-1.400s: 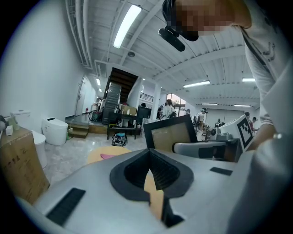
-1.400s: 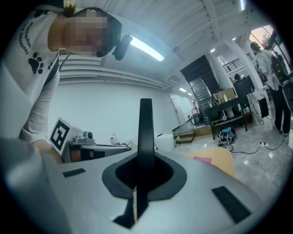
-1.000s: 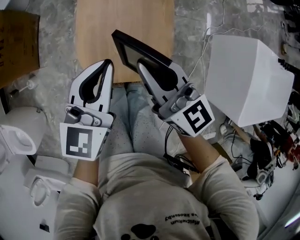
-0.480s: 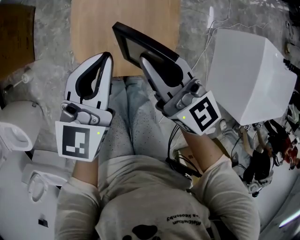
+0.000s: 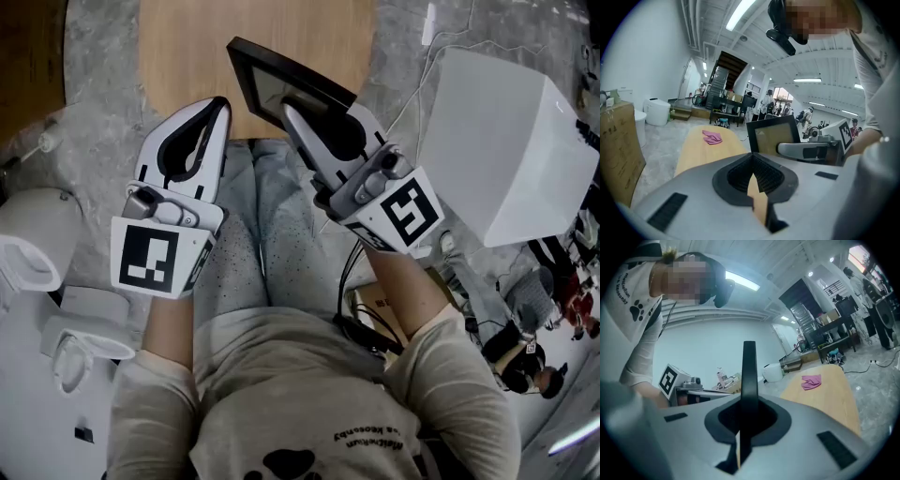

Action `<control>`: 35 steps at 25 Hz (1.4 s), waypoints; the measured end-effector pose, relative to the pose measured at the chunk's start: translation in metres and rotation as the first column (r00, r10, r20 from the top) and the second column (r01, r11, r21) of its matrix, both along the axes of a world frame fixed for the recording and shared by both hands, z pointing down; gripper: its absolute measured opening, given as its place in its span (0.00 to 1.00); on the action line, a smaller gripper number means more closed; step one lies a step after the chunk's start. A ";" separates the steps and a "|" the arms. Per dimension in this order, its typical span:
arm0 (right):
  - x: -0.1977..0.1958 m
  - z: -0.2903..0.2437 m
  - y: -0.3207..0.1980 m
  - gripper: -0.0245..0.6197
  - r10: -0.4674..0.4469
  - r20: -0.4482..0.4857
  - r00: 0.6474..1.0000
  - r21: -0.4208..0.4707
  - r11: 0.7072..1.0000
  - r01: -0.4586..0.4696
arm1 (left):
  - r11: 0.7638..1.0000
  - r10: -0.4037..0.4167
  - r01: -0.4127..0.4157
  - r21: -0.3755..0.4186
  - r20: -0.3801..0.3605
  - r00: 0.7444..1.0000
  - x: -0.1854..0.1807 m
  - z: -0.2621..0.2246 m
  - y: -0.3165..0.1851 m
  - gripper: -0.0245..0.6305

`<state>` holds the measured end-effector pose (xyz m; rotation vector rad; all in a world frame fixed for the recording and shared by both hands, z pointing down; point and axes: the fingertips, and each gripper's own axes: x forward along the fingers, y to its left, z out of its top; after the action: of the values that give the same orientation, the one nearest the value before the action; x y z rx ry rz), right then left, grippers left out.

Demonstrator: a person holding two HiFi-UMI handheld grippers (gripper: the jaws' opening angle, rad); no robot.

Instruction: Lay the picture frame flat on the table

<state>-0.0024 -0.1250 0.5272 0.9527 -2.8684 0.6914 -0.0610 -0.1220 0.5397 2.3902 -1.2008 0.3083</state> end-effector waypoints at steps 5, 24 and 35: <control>0.004 0.013 0.009 0.07 -0.015 -0.009 1.000 -0.021 1.000 0.015 | 0.999 0.009 -0.009 -0.032 0.010 1.000 0.002 0.014 0.009 0.05; -0.010 0.076 0.025 0.07 -0.063 0.076 0.995 -0.183 0.980 0.076 | 0.993 0.052 -0.042 -0.107 0.095 0.994 -0.006 0.061 0.026 0.05; -0.015 0.102 0.038 0.07 -0.086 0.121 0.989 -0.260 0.959 0.115 | 0.966 0.110 -0.078 -0.248 0.120 0.987 -0.004 0.103 0.039 0.29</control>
<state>-0.0172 -0.0868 0.6292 0.7488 -2.7893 1.1163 -0.0650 -0.0826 0.6423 2.2442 -1.0397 0.6174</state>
